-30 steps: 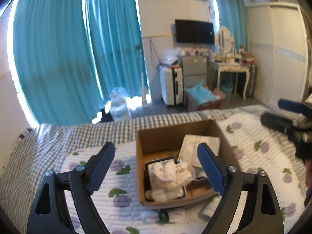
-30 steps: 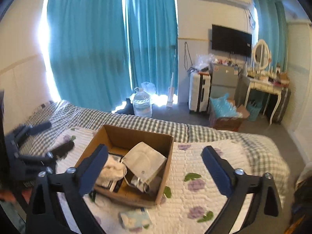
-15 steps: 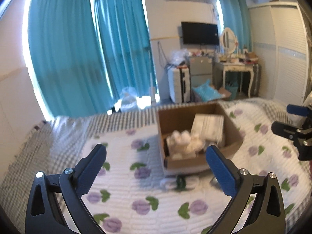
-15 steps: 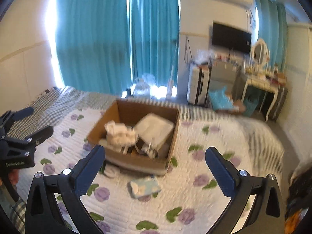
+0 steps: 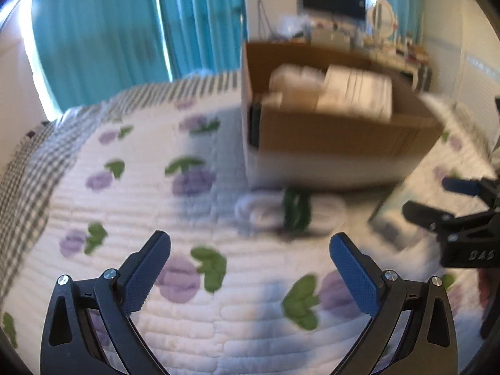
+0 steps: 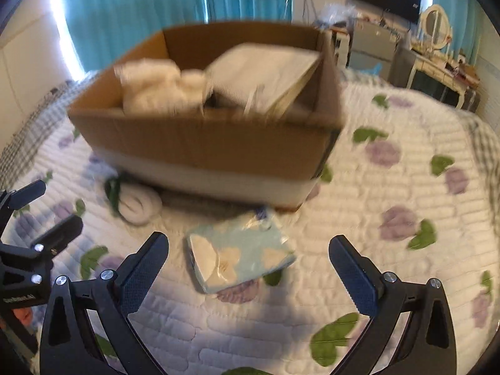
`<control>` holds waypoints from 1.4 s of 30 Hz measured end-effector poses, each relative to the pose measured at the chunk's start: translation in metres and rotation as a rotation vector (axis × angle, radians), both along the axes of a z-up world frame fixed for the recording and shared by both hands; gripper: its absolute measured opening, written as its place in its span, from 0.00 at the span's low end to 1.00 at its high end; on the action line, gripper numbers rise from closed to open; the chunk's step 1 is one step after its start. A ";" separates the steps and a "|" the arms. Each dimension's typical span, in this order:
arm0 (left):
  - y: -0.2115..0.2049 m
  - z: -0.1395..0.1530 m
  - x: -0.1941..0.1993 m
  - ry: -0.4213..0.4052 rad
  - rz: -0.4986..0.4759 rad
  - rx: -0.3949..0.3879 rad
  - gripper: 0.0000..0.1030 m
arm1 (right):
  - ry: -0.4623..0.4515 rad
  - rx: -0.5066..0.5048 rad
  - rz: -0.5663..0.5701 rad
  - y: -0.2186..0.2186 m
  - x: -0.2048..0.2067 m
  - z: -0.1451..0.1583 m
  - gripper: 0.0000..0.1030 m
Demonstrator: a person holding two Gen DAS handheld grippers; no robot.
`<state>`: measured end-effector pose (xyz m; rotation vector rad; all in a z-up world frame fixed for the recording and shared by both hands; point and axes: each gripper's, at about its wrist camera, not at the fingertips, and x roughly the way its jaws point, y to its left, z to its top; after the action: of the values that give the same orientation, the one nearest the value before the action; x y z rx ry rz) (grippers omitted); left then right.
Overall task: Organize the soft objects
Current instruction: 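Grasp the blue tissue pack with the right tool while the left grasps the towel roll, then lower the towel roll and blue tissue pack into the box and release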
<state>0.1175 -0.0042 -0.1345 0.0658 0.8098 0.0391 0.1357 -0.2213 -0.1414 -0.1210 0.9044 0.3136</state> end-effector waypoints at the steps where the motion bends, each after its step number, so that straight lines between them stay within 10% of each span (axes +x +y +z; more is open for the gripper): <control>1: 0.001 -0.006 0.001 0.019 0.000 -0.002 1.00 | 0.008 -0.009 0.001 0.003 0.002 -0.006 1.00; 10: -0.004 -0.015 -0.001 0.049 -0.016 0.005 1.00 | 0.063 -0.063 -0.020 0.013 0.021 -0.037 1.00; 13: -0.007 -0.015 0.003 0.065 -0.029 -0.002 1.00 | 0.054 -0.028 -0.021 0.006 0.020 -0.031 0.79; 29: -0.043 -0.027 0.061 0.074 -0.076 0.002 0.98 | -0.031 -0.003 -0.095 -0.017 0.015 0.000 0.77; 42: -0.033 -0.021 0.027 0.048 -0.106 -0.034 0.67 | -0.048 -0.007 -0.105 -0.020 0.001 0.002 0.77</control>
<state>0.1447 -0.0377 -0.1551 0.0781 0.8535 -0.0769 0.1366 -0.2410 -0.1398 -0.0871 0.8613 0.2088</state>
